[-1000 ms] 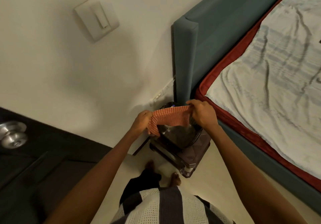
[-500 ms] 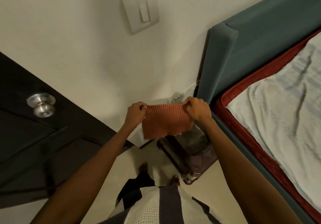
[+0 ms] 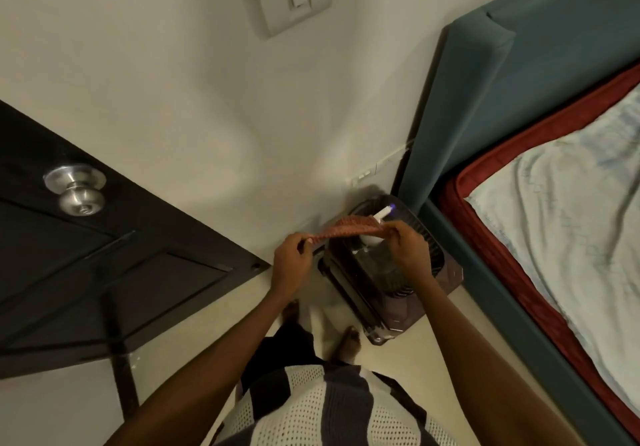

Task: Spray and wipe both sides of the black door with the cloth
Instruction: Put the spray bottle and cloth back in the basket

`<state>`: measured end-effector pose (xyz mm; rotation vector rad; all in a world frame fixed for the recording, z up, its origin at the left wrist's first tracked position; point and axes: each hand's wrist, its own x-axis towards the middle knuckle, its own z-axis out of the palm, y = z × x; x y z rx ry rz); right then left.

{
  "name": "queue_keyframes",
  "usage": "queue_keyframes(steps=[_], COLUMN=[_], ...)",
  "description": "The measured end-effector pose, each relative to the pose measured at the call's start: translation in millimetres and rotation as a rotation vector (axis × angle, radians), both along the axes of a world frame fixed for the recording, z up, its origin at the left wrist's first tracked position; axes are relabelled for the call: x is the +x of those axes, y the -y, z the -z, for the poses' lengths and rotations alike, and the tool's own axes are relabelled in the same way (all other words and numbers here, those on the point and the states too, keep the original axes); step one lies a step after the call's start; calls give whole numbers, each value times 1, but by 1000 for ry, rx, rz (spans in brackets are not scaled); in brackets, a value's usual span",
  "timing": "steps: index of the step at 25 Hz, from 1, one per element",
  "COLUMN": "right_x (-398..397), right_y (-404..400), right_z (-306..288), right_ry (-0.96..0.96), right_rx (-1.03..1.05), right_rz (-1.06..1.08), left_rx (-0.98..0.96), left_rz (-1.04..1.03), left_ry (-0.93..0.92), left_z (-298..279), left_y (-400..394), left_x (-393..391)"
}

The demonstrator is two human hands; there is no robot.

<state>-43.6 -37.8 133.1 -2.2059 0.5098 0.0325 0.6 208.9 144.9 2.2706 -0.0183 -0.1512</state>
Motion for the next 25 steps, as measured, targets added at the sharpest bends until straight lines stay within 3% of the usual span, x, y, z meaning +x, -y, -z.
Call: queue_keyframes(steps=[3,6,9,12,16,18,21,25], right_x=[-29,-43,-49,-56,-61,-66,-81,-98], right_y=[7,13,23,36,48,44,23,-16], right_z=[31,45,52,68,98,102,95,90], right_ry=[-226,-253,-272,-345,-589,-586,-504,-625], right_rx=[-37,-34,-65,-111,-349,-367,-197,-3], right_rz=[47,144,182,115,-135,-133,140,321], left_rx=[-31,-32,-19,43,57,72,83,66], left_rz=[37,102,184,298,532,458,280,156], left_ry=[-144,-295,-303,-309,-647,-668,-607,-686], left_z=[39,63,73,78,93,95,101,125], left_y=[6,15,27,35,46,46,43,44], left_x=[-38,-67,-83,-88,-81,-66,-28,24])
